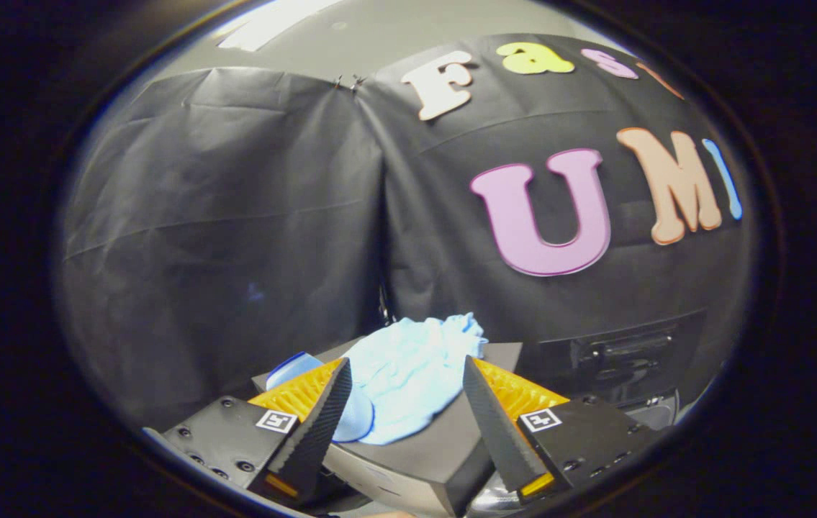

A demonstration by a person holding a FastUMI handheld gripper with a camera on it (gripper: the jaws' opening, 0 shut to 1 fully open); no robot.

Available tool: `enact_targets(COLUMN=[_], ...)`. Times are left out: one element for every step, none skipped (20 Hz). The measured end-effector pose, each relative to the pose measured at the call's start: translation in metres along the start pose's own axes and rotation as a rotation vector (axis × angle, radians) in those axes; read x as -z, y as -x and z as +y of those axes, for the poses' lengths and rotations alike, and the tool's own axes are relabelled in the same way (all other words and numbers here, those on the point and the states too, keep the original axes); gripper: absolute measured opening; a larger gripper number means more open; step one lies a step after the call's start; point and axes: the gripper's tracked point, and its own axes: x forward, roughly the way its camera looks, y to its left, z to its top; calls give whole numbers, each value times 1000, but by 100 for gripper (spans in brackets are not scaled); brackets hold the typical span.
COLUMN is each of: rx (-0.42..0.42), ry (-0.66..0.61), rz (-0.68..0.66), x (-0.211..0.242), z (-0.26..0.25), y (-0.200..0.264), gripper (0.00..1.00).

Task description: Put the clothes into the washing machine and then close the washing machine lid.

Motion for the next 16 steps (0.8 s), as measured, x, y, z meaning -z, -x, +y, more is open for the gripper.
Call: enact_targets(rx=[-5, -3, 1, 12, 31, 51, 62, 65, 65, 63, 63, 65, 70, 73, 75, 84], ry=[18, 34, 46, 61, 78, 91, 94, 87, 74, 62, 57, 62, 72, 89, 111, 141], rz=[18, 35, 54, 78, 108, 144, 178, 213, 250, 287, 316, 342, 362, 377, 387, 402], x=[1, 2, 3, 7, 11, 16, 21, 28, 34, 43, 49, 54, 58, 62, 64, 69], z=[7, 14, 19, 21, 19, 18, 18, 20, 22, 24, 25, 25, 25, 25, 23, 21], y=[-8, -17, -26, -31, -37, -43, -48, -53, -58, -63, -66, -69, -72, -74, -78, -81], gripper=[96, 96, 96, 96, 96, 97, 97, 97, 97, 97, 97, 97, 97, 97, 97, 97])
